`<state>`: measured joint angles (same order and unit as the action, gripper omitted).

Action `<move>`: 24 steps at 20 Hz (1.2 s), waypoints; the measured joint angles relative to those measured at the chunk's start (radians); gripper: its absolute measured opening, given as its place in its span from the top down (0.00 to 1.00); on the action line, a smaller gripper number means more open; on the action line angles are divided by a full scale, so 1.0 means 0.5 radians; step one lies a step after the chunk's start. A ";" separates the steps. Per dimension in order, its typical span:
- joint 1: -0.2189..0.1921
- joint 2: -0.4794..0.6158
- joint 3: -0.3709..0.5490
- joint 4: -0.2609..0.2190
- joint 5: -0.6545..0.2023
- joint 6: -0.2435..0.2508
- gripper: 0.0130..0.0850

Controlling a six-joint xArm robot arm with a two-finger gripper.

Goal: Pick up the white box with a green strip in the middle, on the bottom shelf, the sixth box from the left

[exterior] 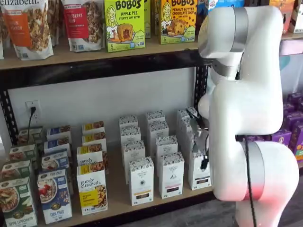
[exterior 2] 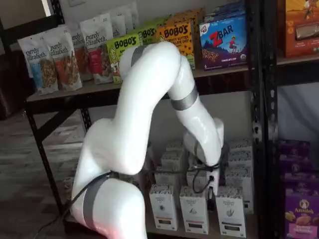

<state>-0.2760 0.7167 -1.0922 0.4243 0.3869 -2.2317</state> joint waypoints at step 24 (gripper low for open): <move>-0.003 0.402 -0.596 -0.143 0.071 0.152 0.00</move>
<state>-0.2773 0.9178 -1.3903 0.3526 0.4225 -2.1558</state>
